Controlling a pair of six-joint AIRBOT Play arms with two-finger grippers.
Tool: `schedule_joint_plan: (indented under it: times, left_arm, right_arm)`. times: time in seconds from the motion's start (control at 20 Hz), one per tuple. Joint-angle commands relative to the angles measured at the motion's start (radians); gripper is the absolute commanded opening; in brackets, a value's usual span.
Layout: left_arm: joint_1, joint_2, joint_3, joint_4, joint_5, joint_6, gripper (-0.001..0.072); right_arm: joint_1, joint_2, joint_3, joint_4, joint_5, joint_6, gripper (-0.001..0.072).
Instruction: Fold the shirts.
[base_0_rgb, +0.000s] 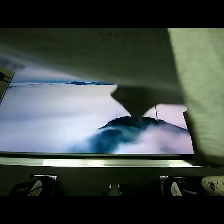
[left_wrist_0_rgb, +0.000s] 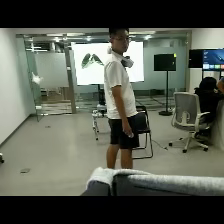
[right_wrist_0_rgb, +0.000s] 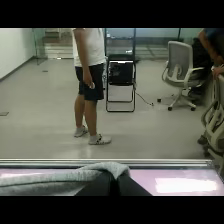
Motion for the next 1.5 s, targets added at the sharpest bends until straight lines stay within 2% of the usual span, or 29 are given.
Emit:
schedule_joint_plan:
  times: [0.0, 0.25, 0.35, 0.45, 0.6, 0.8, 0.9, 1.05, 1.15, 1.2, 1.3, 1.4, 1.45]
  left_arm:
    - [0.0, 0.0, -0.002, 0.098, -0.087, -0.006, 0.0024]
    - [0.0, -0.138, -0.176, 0.125, -0.24, 0.02, 0.0023]
    - [-0.002, -0.221, -0.313, 0.127, -0.246, 0.02, 0.0024]
    - [-0.007, -0.323, -0.456, 0.126, -0.24, 0.02, 0.0024]
    - [-0.017, -0.512, -0.593, 0.126, -0.121, 0.019, 0.0024]
    - [-0.037, -0.771, -0.562, 0.065, 0.032, 0.016, 0.0026]
    - [-0.054, -0.867, -0.514, 0.032, 0.085, 0.016, 0.0026]
    - [-0.085, -0.959, -0.438, 0.024, 0.159, 0.016, 0.0026]
    - [-0.099, -0.997, -0.384, 0.024, 0.179, 0.017, 0.0027]
    - [-0.1, -1.004, -0.364, 0.024, 0.172, 0.017, 0.0026]
    - [-0.093, -0.998, -0.323, 0.034, 0.09, 0.042, 0.0027]
    - [-0.08, -0.995, -0.278, 0.096, -0.121, 0.08, 0.0026]
    - [-0.078, -0.995, -0.285, 0.16, -0.233, 0.055, 0.0026]
  right_arm:
    - [0.0, 0.006, 0.008, -0.045, 0.108, 0.048, 0.0022]
    - [0.0, -0.214, 0.007, -0.033, 0.349, 0.077, 0.0021]
    - [0.005, -0.363, -0.029, 0.01, 0.461, 0.089, 0.002]
    - [0.072, -0.519, -0.116, -0.011, 0.493, 0.1, 0.002]
    - [0.199, -0.749, -0.226, -0.101, 0.318, 0.113, 0.002]
    - [0.239, -1.0, -0.224, -0.058, -0.014, 0.238, 0.0021]
    - [0.238, -1.062, -0.224, -0.055, -0.144, 0.287, 0.0022]
    - [0.238, -1.094, -0.224, -0.051, -0.307, 0.287, 0.0022]
    - [0.238, -1.094, -0.217, -0.05, -0.364, 0.287, 0.0022]
    - [0.238, -1.092, -0.208, -0.039, -0.35, 0.287, 0.0022]
    - [0.238, -1.078, -0.178, -0.048, -0.215, 0.256, 0.0023]
    - [0.238, -1.041, -0.175, -0.083, 0.006, 0.202, 0.0023]
    - [0.238, -1.035, -0.178, -0.098, 0.15, 0.203, 0.0023]
